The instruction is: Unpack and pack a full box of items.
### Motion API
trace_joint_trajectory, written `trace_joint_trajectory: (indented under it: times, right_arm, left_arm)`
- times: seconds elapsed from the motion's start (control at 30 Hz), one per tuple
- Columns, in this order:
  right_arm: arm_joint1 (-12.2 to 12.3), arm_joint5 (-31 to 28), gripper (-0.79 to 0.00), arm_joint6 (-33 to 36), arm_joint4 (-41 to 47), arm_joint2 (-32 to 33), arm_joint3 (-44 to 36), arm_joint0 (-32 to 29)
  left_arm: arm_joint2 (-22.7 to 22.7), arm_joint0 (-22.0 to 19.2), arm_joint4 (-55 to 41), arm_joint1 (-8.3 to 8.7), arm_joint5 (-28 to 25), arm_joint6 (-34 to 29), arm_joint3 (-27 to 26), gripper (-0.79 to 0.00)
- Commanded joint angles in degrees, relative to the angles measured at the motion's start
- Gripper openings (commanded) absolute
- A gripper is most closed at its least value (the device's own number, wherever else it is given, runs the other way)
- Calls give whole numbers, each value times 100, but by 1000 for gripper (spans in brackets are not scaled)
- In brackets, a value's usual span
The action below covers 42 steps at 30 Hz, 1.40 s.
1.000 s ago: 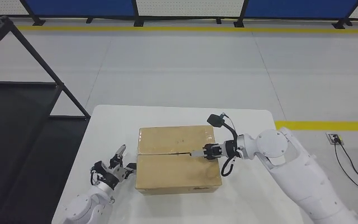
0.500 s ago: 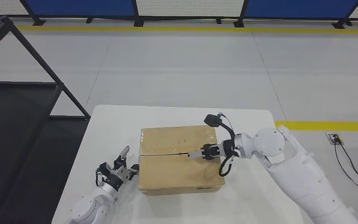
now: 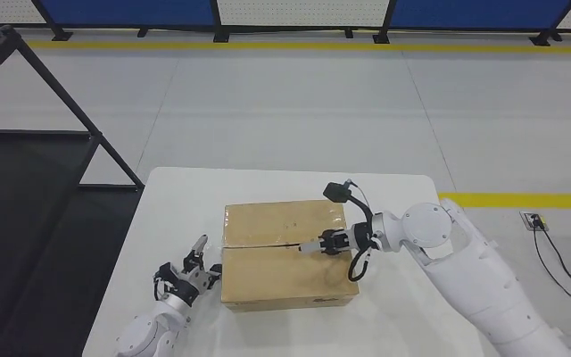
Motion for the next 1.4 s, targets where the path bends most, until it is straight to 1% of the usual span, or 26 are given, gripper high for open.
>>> trace_joint_trajectory:
  times: [0.0, 0.13, 0.23, 0.37, 0.43, 0.5, 0.57, 0.6, 0.67, 0.73, 0.83, 0.97, 1.1, 1.2, 1.27, 1.37]
  right_arm:
    - [3, 11, 0, 6, -13, 7, -10, -18]
    - [9, 39, 0, 21, -34, 28, -42, -44]
    - [11, 46, 0, 32, -48, 40, -72, -54]
    - [8, 44, 0, 47, -48, 48, -90, -49]
    - [5, 40, 0, 63, -53, 47, -84, -29]
    - [-3, 18, 0, 73, -47, 39, -61, -6]
    - [-15, -5, 0, 81, -36, 17, -26, 25]
    - [-23, -11, 0, 90, -28, 2, -3, 43]
    - [-40, -26, 0, 101, -17, -32, 32, 81]
    - [-55, -34, 0, 101, -12, -59, 65, 112]
    - [-70, -42, 0, 106, -6, -83, 96, 144]
    - [-65, -30, 0, 115, -15, -52, 111, 138]
    - [-38, -4, 0, 121, -47, 24, 42, 73]
    - [-15, 30, 0, 125, -68, 88, -25, 19]
    - [-4, 34, 0, 127, -82, 117, -64, -13]
    - [6, 55, 0, 144, -90, 144, -99, -42]
  left_arm:
    - [33, -60, 78, -34, -239, 208, 69, 0]
    - [-91, -59, 63, -68, -603, 422, 109, 0]
    - [-260, 69, 322, -37, -653, 295, 34, 0]
    - [-625, 437, 1322, 100, -557, -234, -138, 0]
    - [-859, 654, 1835, 166, -608, -341, -244, 0]
    - [-1052, 857, 2130, 208, -633, -401, -386, 0]
    - [-1178, 1046, 2366, 249, -602, -684, -596, 0]
    - [-1241, 1135, 2381, 263, -627, -818, -716, 0]
    - [-1304, 1275, 2083, 264, -548, -1062, -917, 0]
    - [-1283, 1310, 1998, 249, -493, -987, -1000, 0]
    - [-1077, 1167, 1503, 181, -270, -791, -942, 0]
    - [-840, 814, 247, 46, 41, -394, -624, 0]
    - [-621, 486, -600, -54, 377, -353, -291, 0]
    - [-514, 298, -1029, -112, 560, -318, -95, 0]
    - [-442, 207, -1163, -145, 592, -294, -22, 0]
    - [-333, 162, -1125, -186, 430, -228, -4, 0]
